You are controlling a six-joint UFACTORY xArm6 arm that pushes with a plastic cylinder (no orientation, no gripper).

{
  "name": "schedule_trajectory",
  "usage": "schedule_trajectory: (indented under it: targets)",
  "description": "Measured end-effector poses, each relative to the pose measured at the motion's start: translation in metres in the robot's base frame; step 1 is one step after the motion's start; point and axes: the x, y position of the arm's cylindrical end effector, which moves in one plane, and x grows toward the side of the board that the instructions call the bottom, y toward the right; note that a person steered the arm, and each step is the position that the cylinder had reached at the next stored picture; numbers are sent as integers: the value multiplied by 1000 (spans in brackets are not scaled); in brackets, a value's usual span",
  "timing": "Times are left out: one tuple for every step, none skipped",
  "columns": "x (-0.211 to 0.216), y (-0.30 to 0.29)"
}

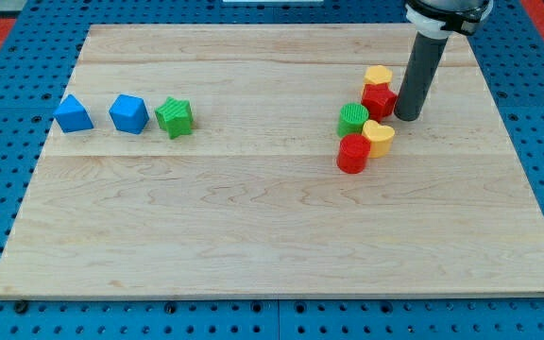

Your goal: Move your arm towards the right center

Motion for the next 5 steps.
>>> schedule_trajectory:
  targets:
    - [1,16]
    - [1,20]
    - [-3,20]
    - [1,21]
    - [12,-2]
